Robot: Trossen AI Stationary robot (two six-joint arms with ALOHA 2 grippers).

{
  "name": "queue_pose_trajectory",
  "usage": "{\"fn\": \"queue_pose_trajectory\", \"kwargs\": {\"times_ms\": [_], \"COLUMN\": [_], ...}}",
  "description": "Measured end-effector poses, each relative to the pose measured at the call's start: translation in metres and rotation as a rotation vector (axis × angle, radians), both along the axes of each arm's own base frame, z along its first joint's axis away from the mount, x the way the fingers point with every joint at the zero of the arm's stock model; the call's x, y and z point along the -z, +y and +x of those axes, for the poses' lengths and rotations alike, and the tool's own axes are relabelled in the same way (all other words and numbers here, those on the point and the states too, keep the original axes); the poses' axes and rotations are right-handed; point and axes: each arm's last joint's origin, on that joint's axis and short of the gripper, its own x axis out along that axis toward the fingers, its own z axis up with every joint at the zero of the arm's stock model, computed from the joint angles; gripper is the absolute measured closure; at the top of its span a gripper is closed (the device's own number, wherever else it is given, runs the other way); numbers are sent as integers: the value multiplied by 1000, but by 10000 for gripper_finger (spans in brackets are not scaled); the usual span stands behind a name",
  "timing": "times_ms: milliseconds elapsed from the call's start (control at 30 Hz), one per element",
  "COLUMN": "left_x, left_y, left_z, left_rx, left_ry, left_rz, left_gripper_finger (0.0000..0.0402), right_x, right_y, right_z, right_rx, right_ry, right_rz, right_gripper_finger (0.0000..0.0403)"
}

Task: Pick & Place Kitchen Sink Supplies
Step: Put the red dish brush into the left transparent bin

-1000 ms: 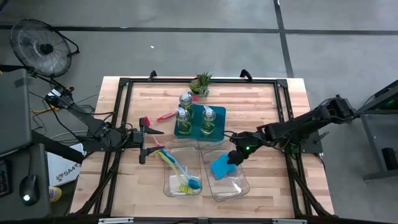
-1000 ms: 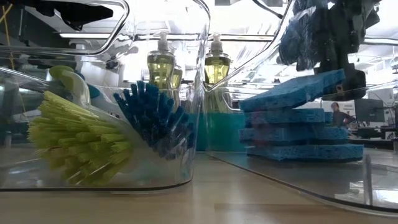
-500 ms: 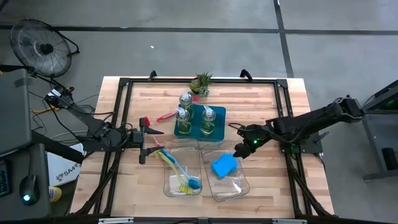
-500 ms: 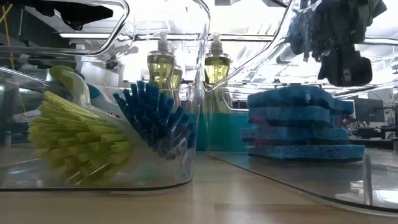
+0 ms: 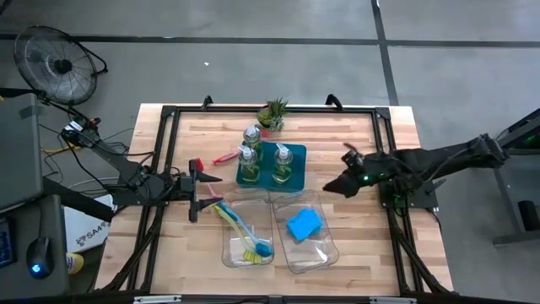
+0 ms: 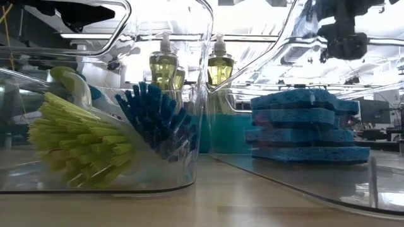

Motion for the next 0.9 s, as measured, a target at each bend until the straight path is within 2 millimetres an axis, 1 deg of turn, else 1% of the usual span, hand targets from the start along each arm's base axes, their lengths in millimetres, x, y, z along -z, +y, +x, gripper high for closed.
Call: {"fn": "queue_pose_trajectory", "kwargs": {"times_ms": [167, 267, 367, 500, 667, 767, 900], "left_x": [0, -3, -12, -27, -41, -48, -54], "left_y": [1, 2, 2, 3, 7, 10, 16], "left_z": [0, 0, 0, 0, -3, -6, -12], "left_rx": [-57, -81, -99, -132, -214, -274, -357], "left_ry": [-17, -27, -48, -70, -17, 20, 51], "left_rz": [-96, -124, -134, -80, -27, -50, -154], "left_gripper_finger": [135, 135, 135, 135, 135, 135, 135], "right_x": [-14, -19, -23, -27, -29, -31, -46], "right_y": [-6, -9, -12, -13, -14, -16, -20], "right_z": [-13, -20, -24, -25, -25, -25, -29], "right_rx": [79, 150, 184, 206, 242, 235, 232], "right_ry": [-107, -148, -180, -210, -219, -222, -208], "right_rz": [-101, -157, -215, -280, -318, -354, -423], "right_gripper_finger": [240, 240, 240, 240, 240, 240, 240]}}
